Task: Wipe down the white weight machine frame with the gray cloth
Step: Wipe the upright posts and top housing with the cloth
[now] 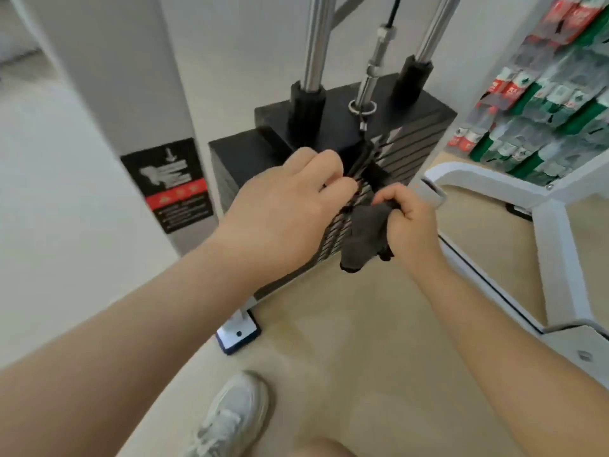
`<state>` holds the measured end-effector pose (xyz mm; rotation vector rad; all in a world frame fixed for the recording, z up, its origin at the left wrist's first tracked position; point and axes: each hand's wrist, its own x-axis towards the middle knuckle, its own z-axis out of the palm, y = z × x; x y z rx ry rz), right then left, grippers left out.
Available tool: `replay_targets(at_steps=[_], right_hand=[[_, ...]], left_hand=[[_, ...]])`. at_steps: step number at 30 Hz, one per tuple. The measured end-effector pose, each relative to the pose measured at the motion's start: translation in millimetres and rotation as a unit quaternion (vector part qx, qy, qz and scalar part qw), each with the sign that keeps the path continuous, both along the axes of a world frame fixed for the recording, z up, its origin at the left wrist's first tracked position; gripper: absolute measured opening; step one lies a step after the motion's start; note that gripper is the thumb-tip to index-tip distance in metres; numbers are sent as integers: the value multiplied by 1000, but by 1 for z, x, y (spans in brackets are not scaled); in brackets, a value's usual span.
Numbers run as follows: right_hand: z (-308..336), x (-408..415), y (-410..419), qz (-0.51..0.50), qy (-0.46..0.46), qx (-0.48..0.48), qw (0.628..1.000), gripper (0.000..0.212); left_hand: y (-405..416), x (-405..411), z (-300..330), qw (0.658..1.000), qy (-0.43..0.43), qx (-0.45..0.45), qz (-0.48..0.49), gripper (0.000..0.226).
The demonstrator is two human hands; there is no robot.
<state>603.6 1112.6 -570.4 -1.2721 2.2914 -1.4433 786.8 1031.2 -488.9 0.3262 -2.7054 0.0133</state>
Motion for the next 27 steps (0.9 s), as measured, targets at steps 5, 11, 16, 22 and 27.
replay_targets(at_steps=[5,11,16,22,27], right_hand=[[-2,71,-1,134,-31,39,990,33],[12,166,-17,283,-82,30,955,29],[15,238,-23,271,-133,60,952,31],[13,370,-47,209,-235,121,942,40],[65,493,-60,196,-294,157,922,39]], left_hand=[[15,94,-13,997,-25,55,42,28],[18,190,-33,968,-7,124,216,33],[12,254,-45,952,-2,166,256,35],[19,377,-59,930,33,255,261,36],[14,506,-4,849,61,451,268,32]])
